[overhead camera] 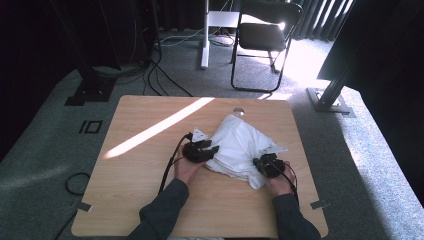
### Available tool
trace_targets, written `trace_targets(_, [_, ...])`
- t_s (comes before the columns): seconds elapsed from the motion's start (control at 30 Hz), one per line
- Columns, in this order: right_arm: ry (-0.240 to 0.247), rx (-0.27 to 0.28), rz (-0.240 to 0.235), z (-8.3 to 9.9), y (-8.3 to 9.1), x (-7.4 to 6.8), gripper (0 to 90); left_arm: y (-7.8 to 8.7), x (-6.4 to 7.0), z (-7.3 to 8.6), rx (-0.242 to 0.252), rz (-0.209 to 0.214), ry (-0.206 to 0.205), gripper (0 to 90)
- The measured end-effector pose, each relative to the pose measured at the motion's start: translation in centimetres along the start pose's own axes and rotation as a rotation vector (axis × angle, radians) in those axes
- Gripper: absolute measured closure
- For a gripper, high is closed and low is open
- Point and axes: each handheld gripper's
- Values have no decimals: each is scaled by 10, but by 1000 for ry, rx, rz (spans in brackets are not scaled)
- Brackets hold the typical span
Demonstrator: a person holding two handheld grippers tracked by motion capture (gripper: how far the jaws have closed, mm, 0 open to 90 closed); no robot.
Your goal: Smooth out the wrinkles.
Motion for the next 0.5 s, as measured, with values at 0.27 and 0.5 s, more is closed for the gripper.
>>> trace_targets(0.27, [2,64,-98,-7,-28,-4,888,20,-2,24,-43,14,13,627])
trace_targets(0.5, [115,67,-168,-43,-53,-40,700,71,-38,56,-10,-63,134,617])
Point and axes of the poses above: each handheld gripper's, and its own axes: y roughly backward along the jaws, z roughly out of its underside, x roughly to its right
